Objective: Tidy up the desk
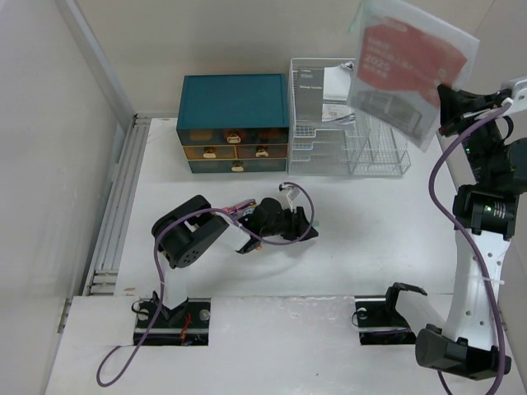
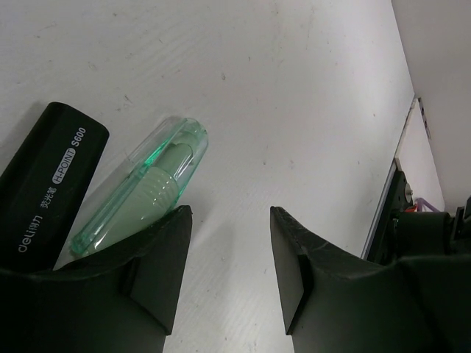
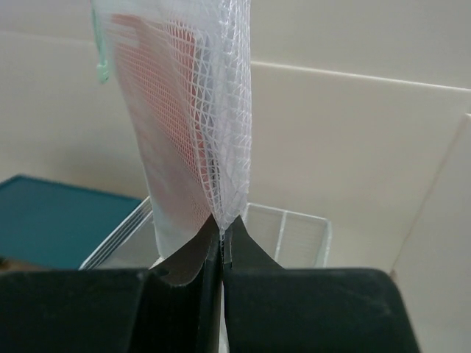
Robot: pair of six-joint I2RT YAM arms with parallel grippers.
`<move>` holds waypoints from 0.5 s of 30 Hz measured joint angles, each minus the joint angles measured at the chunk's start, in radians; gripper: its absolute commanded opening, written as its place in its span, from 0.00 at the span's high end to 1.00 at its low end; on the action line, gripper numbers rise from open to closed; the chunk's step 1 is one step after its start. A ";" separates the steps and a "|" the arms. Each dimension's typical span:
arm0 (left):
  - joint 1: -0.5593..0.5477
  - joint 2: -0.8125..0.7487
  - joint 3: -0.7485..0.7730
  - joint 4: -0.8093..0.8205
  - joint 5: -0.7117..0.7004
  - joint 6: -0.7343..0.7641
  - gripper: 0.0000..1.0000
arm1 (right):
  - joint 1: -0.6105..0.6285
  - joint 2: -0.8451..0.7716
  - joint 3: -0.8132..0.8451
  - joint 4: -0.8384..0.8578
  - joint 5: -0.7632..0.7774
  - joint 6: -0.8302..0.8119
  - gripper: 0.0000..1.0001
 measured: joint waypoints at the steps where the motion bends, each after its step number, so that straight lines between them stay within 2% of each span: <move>1: 0.000 0.000 0.000 0.001 0.000 0.000 0.53 | 0.000 0.008 0.000 0.018 0.042 0.005 1.00; 9: 0.004 -0.002 -0.026 0.040 0.000 0.011 0.53 | -0.005 0.062 -0.068 0.185 0.313 0.018 1.00; 15: 0.005 -0.002 -0.040 0.064 0.000 0.014 0.53 | -0.005 0.139 -0.120 0.284 0.387 0.024 1.00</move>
